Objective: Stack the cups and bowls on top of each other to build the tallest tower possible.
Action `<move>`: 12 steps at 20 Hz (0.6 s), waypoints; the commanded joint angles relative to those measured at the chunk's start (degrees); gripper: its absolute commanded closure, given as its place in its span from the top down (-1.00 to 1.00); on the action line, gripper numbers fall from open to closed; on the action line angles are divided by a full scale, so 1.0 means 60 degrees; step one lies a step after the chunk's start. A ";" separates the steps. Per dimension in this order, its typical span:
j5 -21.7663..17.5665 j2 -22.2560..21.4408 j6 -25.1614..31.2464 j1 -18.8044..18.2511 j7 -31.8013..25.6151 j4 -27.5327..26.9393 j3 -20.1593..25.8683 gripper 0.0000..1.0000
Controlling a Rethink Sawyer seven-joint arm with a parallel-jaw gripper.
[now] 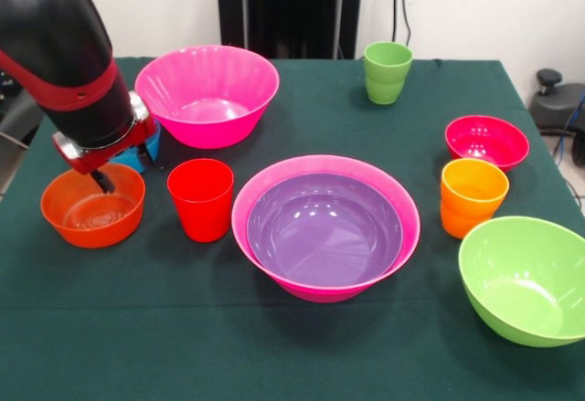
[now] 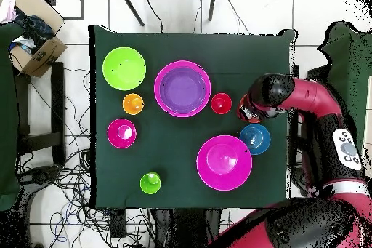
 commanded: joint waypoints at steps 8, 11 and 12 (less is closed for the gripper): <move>-0.0324 -0.0100 -0.1168 -0.0109 -0.1404 0.0904 0.0596 1.00; -0.0413 -0.0072 -0.1535 -0.0141 -0.1277 0.0999 0.0611 1.00; -0.0435 -0.0070 -0.1616 -0.0147 -0.1249 0.1028 0.0597 1.00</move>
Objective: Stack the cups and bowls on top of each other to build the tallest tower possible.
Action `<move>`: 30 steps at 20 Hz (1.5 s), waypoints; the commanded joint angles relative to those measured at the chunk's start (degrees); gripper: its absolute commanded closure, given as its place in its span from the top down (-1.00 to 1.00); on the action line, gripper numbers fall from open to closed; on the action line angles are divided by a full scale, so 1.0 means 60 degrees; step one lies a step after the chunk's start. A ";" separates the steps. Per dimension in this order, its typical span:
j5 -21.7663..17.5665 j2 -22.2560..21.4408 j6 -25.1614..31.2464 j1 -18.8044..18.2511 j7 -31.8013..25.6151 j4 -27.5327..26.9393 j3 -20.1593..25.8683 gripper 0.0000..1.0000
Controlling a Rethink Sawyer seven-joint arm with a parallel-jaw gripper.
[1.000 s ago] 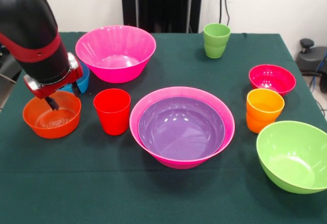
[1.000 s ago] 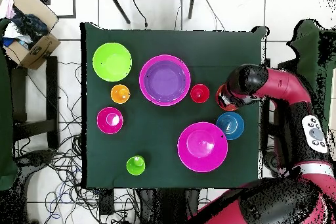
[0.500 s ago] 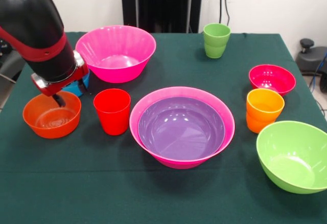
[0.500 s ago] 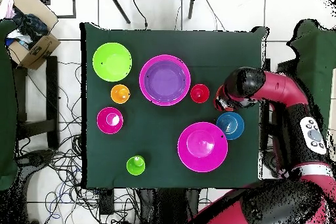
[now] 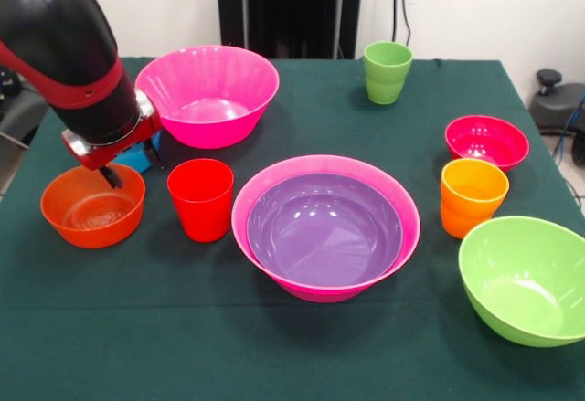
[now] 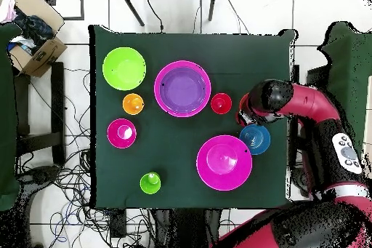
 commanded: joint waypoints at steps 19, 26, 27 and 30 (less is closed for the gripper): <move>-0.0661 -0.0133 -0.2198 0.0208 -0.0963 0.0696 0.0260 1.00; -0.0813 0.0060 -0.2588 0.0213 -0.0886 0.0678 0.0189 1.00; -0.0843 0.0087 -0.2651 0.0245 -0.0853 0.0650 0.0177 1.00; -0.0903 0.0092 -0.2853 0.0282 -0.0796 0.0684 0.0135 1.00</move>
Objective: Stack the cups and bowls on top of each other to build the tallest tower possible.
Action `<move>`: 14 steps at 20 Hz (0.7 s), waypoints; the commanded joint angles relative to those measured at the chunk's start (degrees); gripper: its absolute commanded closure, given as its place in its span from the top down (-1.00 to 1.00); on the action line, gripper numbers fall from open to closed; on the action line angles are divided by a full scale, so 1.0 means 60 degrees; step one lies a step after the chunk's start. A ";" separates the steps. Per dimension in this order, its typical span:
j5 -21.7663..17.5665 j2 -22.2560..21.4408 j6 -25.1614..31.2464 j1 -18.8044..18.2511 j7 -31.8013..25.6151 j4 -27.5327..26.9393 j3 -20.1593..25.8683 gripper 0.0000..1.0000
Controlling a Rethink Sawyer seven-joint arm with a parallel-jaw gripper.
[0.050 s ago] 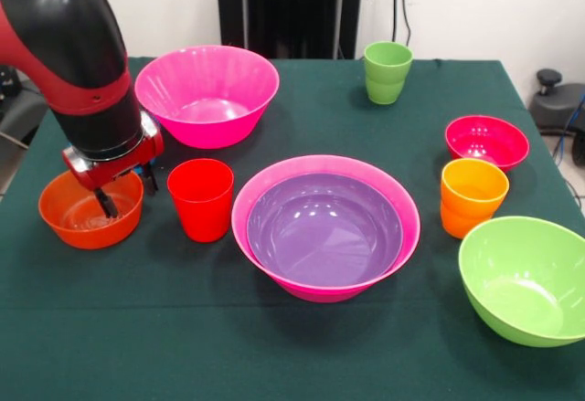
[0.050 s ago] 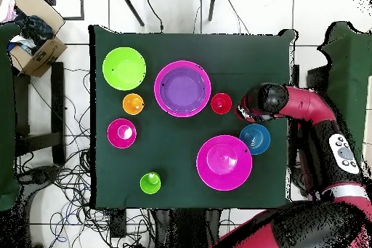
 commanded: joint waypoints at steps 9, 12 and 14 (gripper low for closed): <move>-0.0652 -0.0352 -0.0585 0.0383 -0.0764 0.0507 0.0027 -1.00; -0.0589 -0.0656 -0.0578 0.0503 -0.0550 0.0676 0.0026 -1.00; -0.0552 -0.1123 -0.0803 0.0560 -0.0278 0.1024 0.0037 -1.00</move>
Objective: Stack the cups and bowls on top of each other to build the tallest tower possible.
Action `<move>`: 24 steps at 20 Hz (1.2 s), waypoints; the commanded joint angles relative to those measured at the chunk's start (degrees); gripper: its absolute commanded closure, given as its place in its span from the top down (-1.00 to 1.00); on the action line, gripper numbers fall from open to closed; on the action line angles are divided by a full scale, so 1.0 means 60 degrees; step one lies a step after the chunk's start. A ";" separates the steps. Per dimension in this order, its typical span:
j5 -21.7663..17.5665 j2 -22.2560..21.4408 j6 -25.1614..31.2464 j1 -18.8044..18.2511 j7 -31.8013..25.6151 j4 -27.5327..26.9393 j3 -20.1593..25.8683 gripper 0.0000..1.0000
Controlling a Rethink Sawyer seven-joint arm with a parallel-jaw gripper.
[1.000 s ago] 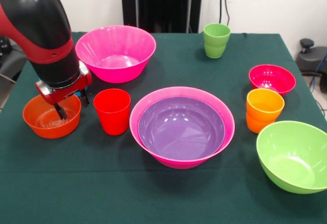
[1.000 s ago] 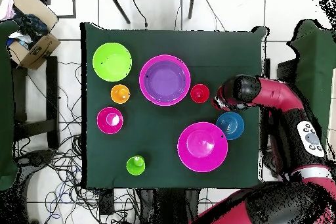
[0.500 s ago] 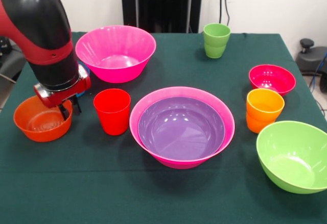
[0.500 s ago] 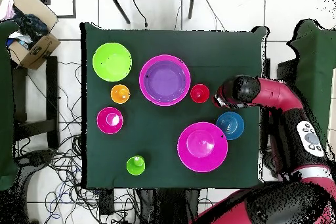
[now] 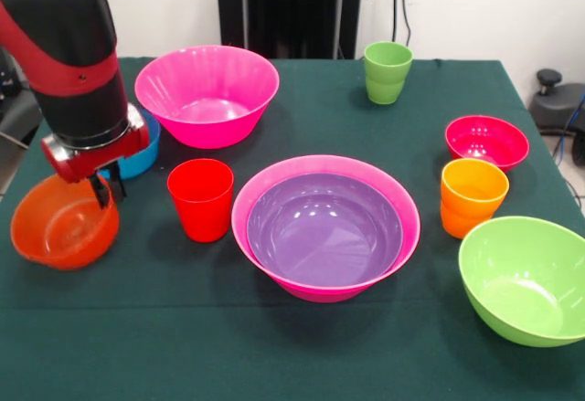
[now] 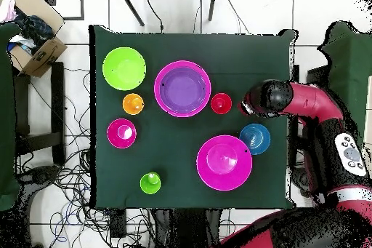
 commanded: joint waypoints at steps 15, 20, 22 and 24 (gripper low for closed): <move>0.0958 -0.3838 -0.1830 0.2473 0.3886 0.3656 -0.0780 -1.00; 0.1367 -0.3846 -0.2611 0.3130 0.4948 0.3968 -0.1151 -1.00; 0.1420 -0.3719 -0.3103 0.3290 0.5317 0.4137 -0.1275 -1.00; 0.1404 -0.3544 -0.3555 0.3397 0.5636 0.4275 -0.1401 -1.00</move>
